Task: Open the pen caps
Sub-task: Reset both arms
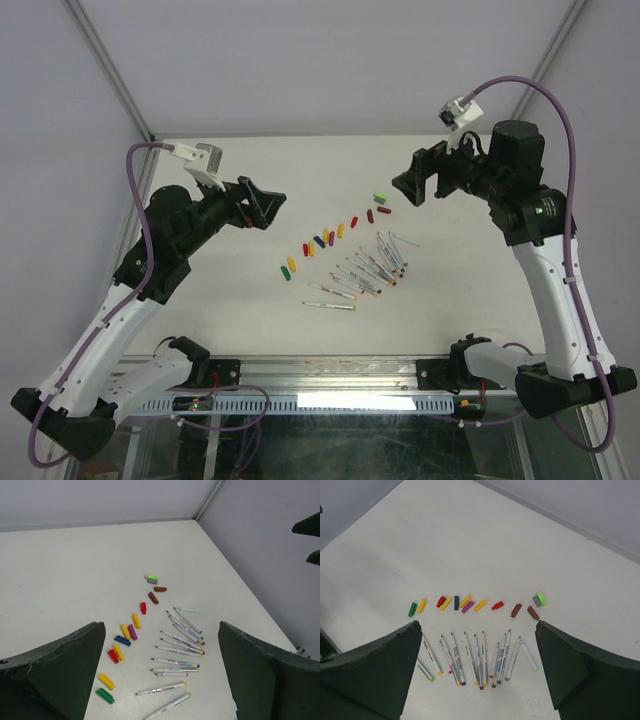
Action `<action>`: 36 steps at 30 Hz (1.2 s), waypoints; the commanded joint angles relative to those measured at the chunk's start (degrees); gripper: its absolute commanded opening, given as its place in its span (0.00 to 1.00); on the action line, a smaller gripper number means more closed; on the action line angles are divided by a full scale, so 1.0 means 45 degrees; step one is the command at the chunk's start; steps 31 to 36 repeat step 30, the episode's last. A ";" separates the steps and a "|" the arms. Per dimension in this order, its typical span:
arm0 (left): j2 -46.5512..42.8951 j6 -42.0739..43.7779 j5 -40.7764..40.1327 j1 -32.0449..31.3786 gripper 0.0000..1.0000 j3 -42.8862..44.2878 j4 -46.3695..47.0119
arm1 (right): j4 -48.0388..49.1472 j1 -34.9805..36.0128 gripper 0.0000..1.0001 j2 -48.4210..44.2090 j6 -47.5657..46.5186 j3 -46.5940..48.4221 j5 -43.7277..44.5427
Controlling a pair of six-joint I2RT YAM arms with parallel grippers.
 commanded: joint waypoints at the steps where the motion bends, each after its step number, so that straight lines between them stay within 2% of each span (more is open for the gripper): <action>1: -0.0425 0.0127 -0.0296 0.0080 0.99 0.0553 0.0206 | 0.1283 -0.0121 0.99 -0.0368 0.1880 0.0452 0.1168; 16: -0.0108 0.0353 0.0473 0.0078 0.99 0.1390 0.0064 | 0.0621 -0.0270 0.99 -0.0049 0.1145 0.1575 0.1116; 36: 0.0067 0.0213 0.0783 0.0077 0.99 0.1356 0.0204 | 0.0793 -0.0415 0.99 -0.0155 0.0701 0.1254 0.1177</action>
